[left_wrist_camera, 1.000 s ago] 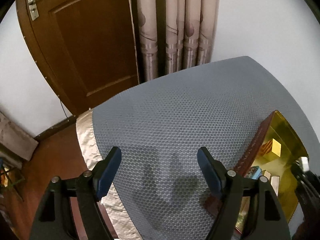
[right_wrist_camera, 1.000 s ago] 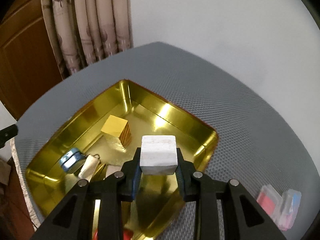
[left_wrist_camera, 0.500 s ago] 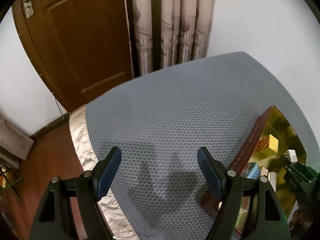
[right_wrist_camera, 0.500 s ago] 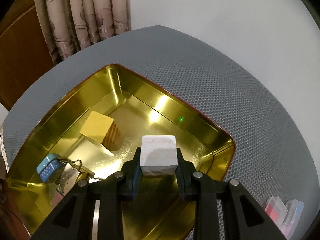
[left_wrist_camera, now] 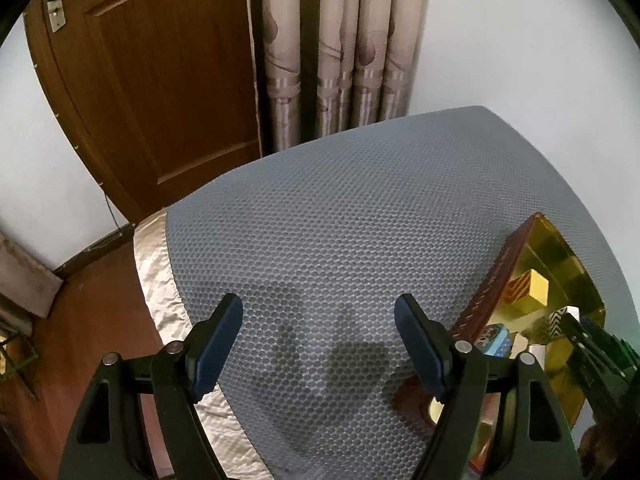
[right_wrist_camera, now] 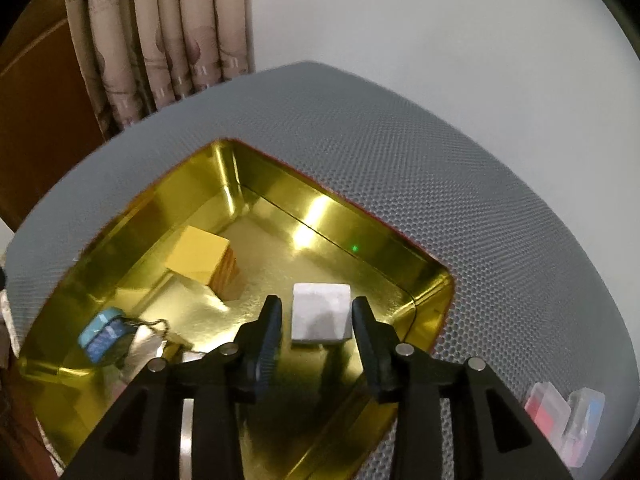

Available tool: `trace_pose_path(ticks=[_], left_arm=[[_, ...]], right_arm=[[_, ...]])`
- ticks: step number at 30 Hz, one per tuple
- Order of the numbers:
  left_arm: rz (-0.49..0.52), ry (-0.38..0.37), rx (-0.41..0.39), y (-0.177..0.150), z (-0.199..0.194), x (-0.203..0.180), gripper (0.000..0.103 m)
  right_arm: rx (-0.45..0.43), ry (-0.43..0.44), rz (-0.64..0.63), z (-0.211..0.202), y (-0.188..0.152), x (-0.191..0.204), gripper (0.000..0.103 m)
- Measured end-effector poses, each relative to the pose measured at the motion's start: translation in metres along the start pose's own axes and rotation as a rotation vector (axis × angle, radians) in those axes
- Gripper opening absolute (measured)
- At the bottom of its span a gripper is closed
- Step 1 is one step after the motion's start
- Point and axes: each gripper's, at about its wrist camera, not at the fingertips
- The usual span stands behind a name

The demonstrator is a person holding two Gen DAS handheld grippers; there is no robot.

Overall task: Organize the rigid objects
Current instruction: 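Open the right tool to drop the silver cube in the tray, then grasp the red rectangular block with the right tool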

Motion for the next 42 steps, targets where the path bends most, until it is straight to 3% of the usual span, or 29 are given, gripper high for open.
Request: trace_pose_path(ticks=[4, 8, 18, 24, 34, 42], left_arm=[[0.018, 0.0, -0.026, -0.002, -0.006, -0.005, 0.076], [0.059, 0.012, -0.042, -0.004, -0.009, -0.013, 0.077], [0.122, 0.006, -0.063, -0.012, -0.017, -0.026, 0.077], [0.179, -0.008, -0.086, -0.017, -0.02, -0.037, 0.078], [0.225, 0.026, -0.127, -0.026, -0.021, -0.046, 0.079], [0.338, 0.014, -0.143, -0.049, -0.031, -0.075, 0.079]], right_arm=[[-0.052, 0.008, 0.053, -0.031, -0.016, -0.012, 0.043], [-0.078, -0.008, 0.106, -0.062, -0.055, -0.037, 0.045], [-0.044, -0.168, 0.255, -0.118, -0.184, -0.139, 0.046], [-0.023, -0.221, 0.358, -0.119, -0.226, -0.19, 0.046], [-0.016, -0.19, 0.37, -0.079, -0.225, -0.196, 0.046], [-0.049, -0.214, 0.358, -0.06, -0.22, -0.199, 0.046]])
Point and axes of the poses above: each gripper's, at about its wrist camera, not at the fingertips, and z roughly the way its jaws point, x to its left, y to its top, and after that the axes turned 1 degree about -y, right-handed
